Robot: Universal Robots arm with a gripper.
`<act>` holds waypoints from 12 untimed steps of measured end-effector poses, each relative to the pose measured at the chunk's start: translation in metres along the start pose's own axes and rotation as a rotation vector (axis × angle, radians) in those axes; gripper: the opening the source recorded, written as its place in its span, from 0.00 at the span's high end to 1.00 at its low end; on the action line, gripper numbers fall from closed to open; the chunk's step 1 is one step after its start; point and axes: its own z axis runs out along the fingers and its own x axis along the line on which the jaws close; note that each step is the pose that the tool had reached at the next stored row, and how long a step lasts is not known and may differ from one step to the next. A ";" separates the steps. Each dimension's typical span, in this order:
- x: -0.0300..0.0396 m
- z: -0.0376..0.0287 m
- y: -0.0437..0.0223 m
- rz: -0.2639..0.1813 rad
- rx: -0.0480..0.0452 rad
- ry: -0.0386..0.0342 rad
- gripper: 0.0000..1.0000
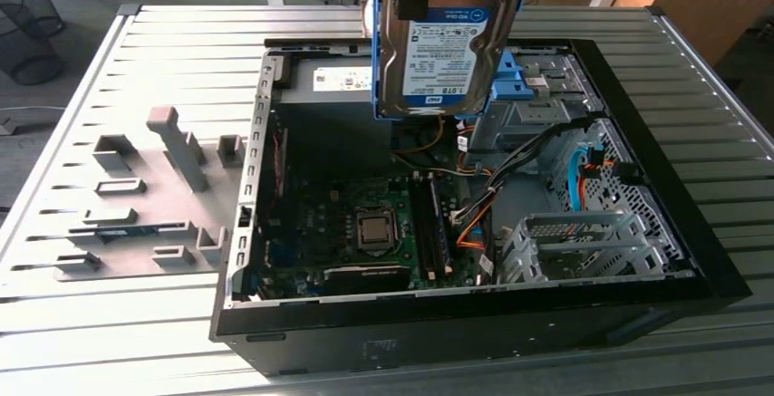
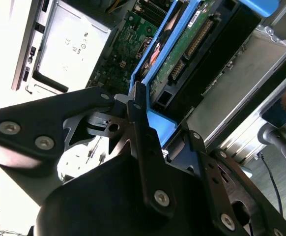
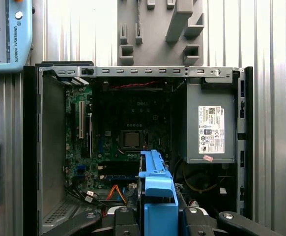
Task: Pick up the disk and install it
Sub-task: 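Insert the disk into the insertion slot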
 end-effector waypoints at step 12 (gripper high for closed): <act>-0.0003 -0.0002 -0.0127 0.000 0.0000 0.0001 0.64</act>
